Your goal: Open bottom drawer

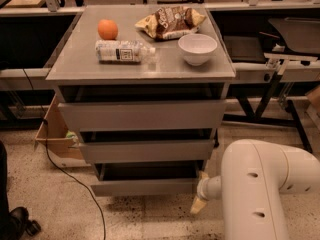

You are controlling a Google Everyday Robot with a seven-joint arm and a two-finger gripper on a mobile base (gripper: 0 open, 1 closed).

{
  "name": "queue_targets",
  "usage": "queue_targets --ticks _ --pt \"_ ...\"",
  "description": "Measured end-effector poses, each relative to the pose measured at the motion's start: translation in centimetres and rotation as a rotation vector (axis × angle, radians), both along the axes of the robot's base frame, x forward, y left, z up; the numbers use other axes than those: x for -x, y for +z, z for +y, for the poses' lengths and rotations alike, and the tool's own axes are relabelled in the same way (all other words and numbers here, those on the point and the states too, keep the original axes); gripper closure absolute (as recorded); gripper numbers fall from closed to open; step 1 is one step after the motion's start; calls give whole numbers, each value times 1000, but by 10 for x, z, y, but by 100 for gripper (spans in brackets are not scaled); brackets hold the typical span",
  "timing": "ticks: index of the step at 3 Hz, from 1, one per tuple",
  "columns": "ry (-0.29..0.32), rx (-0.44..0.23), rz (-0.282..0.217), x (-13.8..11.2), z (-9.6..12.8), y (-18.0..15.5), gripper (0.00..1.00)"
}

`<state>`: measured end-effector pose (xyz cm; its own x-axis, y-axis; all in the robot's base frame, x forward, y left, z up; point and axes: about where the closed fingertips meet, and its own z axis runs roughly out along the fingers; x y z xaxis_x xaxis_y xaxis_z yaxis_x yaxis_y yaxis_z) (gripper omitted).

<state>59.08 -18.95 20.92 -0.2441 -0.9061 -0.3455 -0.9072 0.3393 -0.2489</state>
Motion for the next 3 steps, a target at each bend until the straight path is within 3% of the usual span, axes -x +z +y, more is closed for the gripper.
queue_targets --ticks 2,3 --pt "16 -37 6 -14 22 -20 4" --pt "15 -49 13 -15 24 -27 27"
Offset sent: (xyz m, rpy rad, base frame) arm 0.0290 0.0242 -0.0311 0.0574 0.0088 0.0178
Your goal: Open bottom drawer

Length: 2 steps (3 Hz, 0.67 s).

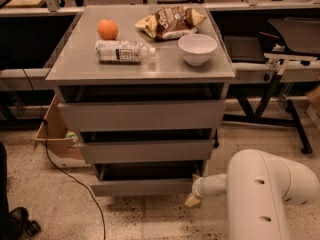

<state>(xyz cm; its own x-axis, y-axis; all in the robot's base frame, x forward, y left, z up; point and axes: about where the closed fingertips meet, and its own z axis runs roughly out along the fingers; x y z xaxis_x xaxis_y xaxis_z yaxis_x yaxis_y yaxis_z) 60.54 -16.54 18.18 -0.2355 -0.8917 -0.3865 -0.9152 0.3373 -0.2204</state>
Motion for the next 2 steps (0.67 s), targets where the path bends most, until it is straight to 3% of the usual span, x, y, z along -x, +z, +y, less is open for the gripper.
queue_targets --ticks 2 --pt "-32 -8 16 14 -11 -3 73"
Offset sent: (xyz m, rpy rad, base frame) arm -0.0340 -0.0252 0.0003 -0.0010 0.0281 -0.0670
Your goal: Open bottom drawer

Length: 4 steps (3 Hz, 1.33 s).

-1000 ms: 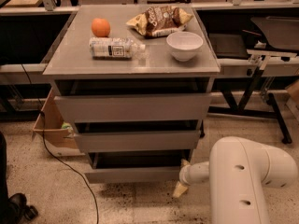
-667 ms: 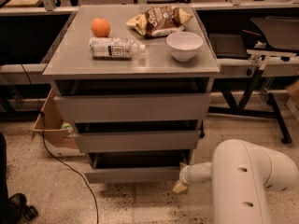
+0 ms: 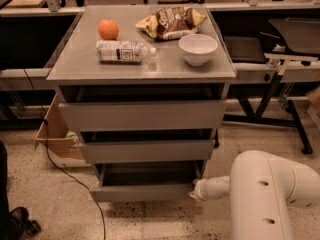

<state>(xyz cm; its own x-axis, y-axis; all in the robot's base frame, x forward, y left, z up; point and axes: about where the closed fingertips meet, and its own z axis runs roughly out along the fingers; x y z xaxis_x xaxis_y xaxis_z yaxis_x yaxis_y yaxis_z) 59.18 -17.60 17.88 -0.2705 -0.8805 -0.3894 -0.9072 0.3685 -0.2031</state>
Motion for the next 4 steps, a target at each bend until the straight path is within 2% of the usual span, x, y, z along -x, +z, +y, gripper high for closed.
queue_targets --ticks 1,2,3,4 --pt "0 0 0 0 0 6 69" --pt "-3 4 1 2 -2 11 39" --pt "-23 34 8 19 -18 20 8" --pt "-27 48 5 24 -22 27 0"
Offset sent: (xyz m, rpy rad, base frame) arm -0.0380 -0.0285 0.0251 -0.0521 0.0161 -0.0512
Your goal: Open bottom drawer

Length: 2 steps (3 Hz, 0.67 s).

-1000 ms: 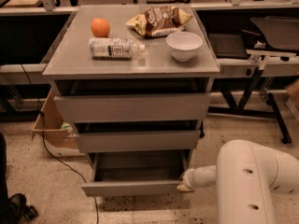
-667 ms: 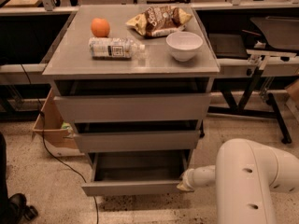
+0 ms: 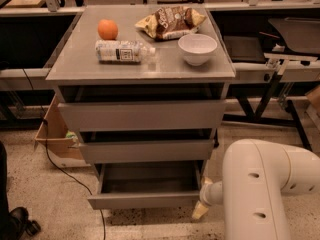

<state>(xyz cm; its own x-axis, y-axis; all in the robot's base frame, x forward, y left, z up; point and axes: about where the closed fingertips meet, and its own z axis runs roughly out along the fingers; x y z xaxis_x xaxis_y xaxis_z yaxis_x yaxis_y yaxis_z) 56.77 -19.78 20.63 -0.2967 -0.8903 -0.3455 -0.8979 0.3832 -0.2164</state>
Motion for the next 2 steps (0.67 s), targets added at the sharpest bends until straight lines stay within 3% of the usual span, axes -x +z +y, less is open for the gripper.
queue_targets --ticks 2 --pt "-15 -1 -88 -24 4 48 42"
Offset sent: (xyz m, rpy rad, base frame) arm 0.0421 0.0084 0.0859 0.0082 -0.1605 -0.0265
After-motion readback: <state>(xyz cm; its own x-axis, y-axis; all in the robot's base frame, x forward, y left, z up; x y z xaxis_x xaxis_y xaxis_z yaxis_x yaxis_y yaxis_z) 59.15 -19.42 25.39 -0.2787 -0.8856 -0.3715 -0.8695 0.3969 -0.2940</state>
